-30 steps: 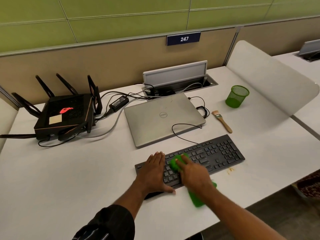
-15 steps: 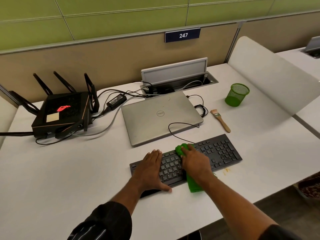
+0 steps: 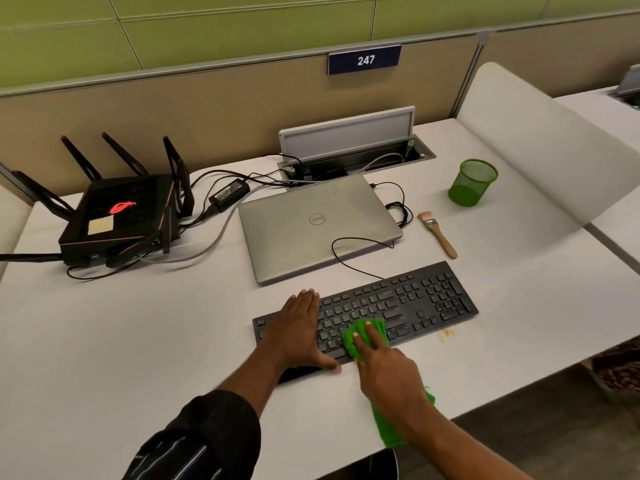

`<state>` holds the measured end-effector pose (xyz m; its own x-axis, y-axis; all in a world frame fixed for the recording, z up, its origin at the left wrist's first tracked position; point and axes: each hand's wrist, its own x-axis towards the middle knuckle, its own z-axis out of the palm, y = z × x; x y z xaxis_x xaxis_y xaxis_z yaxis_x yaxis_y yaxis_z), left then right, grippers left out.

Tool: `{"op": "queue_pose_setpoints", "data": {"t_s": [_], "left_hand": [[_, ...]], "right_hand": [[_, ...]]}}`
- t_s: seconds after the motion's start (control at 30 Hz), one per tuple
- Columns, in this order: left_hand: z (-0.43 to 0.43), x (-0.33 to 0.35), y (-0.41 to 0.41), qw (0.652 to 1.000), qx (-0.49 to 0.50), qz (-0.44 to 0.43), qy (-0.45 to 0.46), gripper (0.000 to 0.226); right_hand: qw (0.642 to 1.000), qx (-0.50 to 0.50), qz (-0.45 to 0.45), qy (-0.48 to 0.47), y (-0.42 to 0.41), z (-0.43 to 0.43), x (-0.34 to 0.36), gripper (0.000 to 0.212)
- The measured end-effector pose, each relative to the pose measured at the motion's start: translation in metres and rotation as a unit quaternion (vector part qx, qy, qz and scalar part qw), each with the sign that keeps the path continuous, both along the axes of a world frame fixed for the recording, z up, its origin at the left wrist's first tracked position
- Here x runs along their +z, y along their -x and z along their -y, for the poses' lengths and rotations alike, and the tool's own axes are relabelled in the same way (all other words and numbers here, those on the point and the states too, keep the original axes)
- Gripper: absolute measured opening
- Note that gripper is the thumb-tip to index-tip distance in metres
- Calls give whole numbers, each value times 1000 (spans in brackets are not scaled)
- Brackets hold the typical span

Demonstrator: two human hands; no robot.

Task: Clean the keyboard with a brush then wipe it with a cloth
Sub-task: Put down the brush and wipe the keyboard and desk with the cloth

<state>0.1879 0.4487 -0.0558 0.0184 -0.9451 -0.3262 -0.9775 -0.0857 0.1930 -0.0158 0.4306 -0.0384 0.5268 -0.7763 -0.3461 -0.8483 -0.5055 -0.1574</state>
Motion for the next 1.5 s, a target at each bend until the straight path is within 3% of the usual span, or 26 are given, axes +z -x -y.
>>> {"op": "queue_pose_setpoints", "data": {"t_s": [0.13,0.3,0.43,0.63,0.83,1.03,1.1,1.27,1.43,1.5], "left_hand": [[10,3,11,1000,-28,9,3,147],[9,-1,11,1000,-24,10,-1,149],[9,1,13,1000,-27,12,7,146],[10,0,14,1000,-17,12,-5,149],[15,3,14,999,-38,4,-1,147],[17,3,17,999,-41,-7,0,147],[23,3,20,999,-37,-15,-3,147],[38,2,33,999,-24,-37,-4,146],[36,1,32,999,-21,-40,6,146],[36,0,33,999,-18,-46,9,145]], "right_hand": [[996,89,-19,-16,3,-15,-1,58],[1000,10,-24,3,20,-3,3,60],[996,75,-41,-40,15,-27,-3,64],[999,-24,-31,-12,14,-21,4,61],[998,48,-25,-17,12,-20,2,62],[989,-133,19,60,29,65,6,53],[992,-113,12,54,12,67,6,55],[997,63,1,48,-3,62,0,57],[996,-69,-4,64,11,111,14,53],[998,-30,1,60,-6,102,13,52]]}}
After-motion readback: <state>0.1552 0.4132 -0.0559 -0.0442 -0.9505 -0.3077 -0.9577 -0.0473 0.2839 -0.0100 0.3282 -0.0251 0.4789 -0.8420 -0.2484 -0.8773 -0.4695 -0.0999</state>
